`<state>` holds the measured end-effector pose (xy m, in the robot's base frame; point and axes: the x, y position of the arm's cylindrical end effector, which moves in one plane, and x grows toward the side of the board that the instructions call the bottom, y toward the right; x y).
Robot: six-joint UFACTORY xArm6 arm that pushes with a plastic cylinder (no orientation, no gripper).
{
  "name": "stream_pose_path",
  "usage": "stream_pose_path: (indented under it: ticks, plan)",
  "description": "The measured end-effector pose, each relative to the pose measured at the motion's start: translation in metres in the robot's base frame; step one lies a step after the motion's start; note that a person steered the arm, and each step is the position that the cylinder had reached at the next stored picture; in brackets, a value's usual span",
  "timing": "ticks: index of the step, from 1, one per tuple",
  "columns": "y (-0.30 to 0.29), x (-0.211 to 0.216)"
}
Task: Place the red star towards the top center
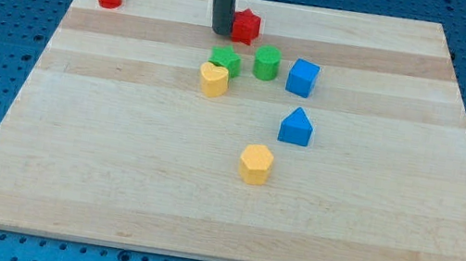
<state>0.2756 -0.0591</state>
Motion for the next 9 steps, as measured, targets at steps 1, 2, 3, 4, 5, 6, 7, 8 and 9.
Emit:
stream_pose_path:
  ticks: [1, 2, 3, 4, 5, 6, 7, 8, 9]
  plan:
    - [0.0, 0.014]
    - [0.014, 0.002]
    - [0.042, -0.02]
    - [0.049, -0.03]
    - [0.039, -0.03]
    - [0.023, -0.015]
    - [0.025, 0.013]
    - [0.038, 0.012]
    - [0.065, -0.001]
